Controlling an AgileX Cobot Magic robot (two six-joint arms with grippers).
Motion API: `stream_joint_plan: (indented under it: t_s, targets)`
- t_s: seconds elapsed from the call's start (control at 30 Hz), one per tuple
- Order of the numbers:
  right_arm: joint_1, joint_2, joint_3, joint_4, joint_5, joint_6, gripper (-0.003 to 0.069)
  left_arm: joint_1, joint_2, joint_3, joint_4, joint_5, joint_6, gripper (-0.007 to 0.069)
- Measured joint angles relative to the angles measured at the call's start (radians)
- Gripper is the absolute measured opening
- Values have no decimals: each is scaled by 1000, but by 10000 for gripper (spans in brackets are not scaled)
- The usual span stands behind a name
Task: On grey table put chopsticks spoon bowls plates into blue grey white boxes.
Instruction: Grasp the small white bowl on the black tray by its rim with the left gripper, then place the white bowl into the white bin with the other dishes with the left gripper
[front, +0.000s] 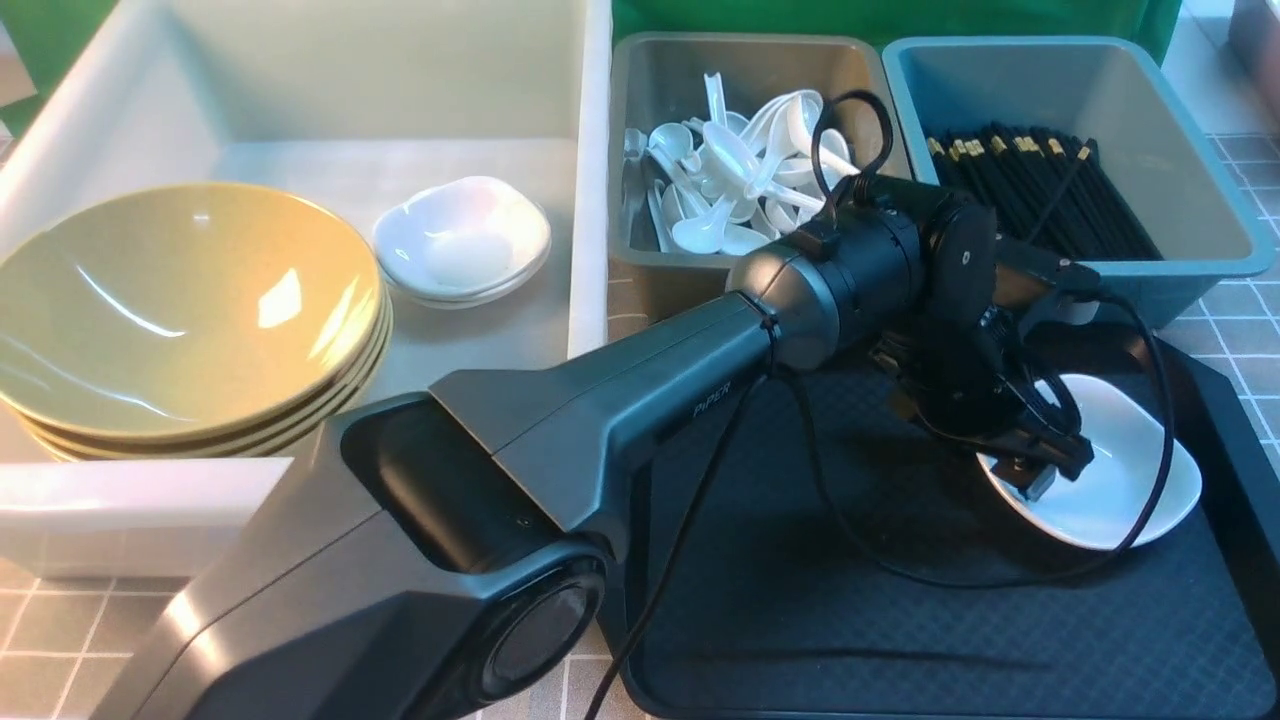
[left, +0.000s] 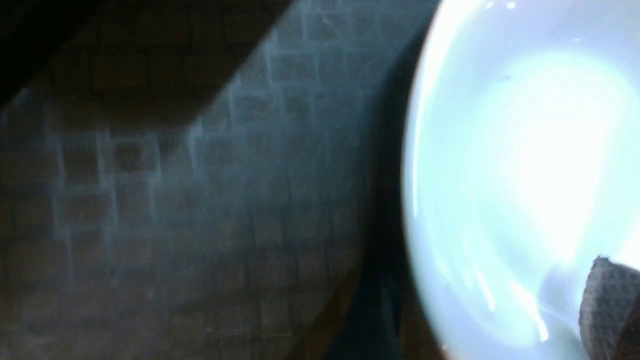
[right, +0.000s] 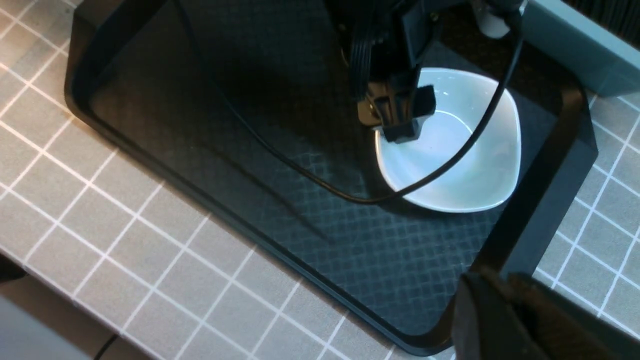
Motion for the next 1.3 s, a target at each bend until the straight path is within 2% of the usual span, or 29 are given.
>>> stream_joint_plan:
  t_s: [0.03,0.07,0.1,0.2,0.27,0.37,0.5,0.63,0.7,0.8,0.87,0.93,1.0,1.03,1.1,1.2,1.3]
  targets:
    - [0,0,0,0,0,0,45,0,0,0,-4,-4,0,429]
    - [0,0,0,0,-2,0,46,0,4,0,-6,-7,5,349]
    - [0,0,0,0,-2,0,46,0,5,0,-6,-7,5,323]
    - [0,0,0,0,-10,0,48,0,5,-3,-31,-38,33,115]
    - [0,0,0,0,-14,0,48,0,-7,-12,-50,-42,58,49]
    - [0,0,0,0,-14,0,48,1,-17,-25,-50,-20,84,27]
    - [0,17,-3,16,-33,-3,48,29,-62,-52,16,81,133,7]
    - [5,117,-55,179,-42,-113,48,105,-229,-76,145,212,179,6]
    - [21,154,-74,219,-48,-141,48,130,-297,-82,171,229,186,6]
    - [104,244,-149,279,-88,-190,48,208,-417,-92,219,237,190,6]
    - [221,337,-233,282,-118,-202,48,321,-518,-79,229,239,188,6]
    - [314,393,-298,268,-127,-205,48,418,-573,-32,214,241,185,6]
    - [431,477,-386,196,-128,-191,48,517,-609,42,178,245,185,6]
    - [448,491,-401,187,-128,-182,48,526,-612,50,174,245,185,6]
    - [510,552,-464,85,-123,-142,48,608,-625,132,135,249,189,6]
    - [559,651,-570,-44,-96,-78,48,740,-616,255,43,170,194,6]
    - [559,688,-607,-71,-85,-66,48,804,-593,316,-10,81,204,6]
